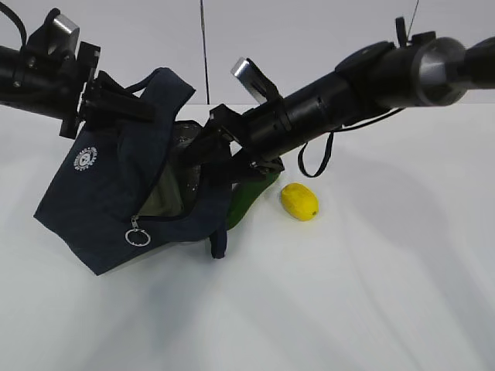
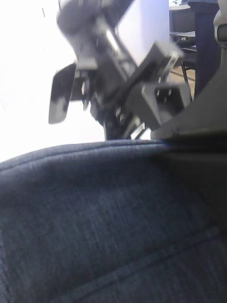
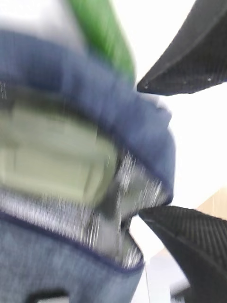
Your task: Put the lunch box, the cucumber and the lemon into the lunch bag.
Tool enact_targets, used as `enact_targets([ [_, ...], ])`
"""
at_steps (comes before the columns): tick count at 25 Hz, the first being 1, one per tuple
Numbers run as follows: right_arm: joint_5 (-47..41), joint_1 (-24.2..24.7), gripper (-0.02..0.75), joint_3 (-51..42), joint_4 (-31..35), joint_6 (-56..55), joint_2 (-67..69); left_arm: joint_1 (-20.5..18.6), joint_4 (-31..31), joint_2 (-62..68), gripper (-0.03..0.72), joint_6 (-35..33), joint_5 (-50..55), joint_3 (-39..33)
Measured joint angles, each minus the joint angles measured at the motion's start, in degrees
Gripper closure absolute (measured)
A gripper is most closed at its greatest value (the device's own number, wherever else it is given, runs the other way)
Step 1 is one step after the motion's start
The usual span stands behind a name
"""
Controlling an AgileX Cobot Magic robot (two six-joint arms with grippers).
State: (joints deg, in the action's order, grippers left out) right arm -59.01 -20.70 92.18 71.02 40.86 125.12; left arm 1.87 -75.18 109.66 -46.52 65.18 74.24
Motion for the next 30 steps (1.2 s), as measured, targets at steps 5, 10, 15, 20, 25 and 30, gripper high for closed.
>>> enact_targets([
  [5,-0.3,0.0,0.198,5.0,-17.2,-10.9,-4.3,0.0,0.0,0.0,0.694,0.0,0.0,0.0],
  [10,-3.0,0.0,0.198,8.9,-35.4,-22.1,-8.0,0.0,0.5,0.0,0.694,0.0,0.1,0.0],
  [15,-8.2,0.0,0.198,10.8,-49.3,-34.0,-8.8,-0.3,2.4,0.0,0.694,0.0,0.9,0.0],
  [20,-9.6,0.0,0.197,11.2,-54.1,-41.3,-8.8,-2.9,5.4,0.0,0.694,0.0,2.3,0.0],
  [25,-9.7,0.0,0.197,11.2,-53.9,-42.3,-8.8,-8.1,8.3,0.0,0.694,0.3,2.6,0.0],
  [30,-8.4,0.0,0.197,11.2,-53.5,-42.5,-8.8,-11.9,14.4,0.0,0.694,1.7,2.6,0.0],
])
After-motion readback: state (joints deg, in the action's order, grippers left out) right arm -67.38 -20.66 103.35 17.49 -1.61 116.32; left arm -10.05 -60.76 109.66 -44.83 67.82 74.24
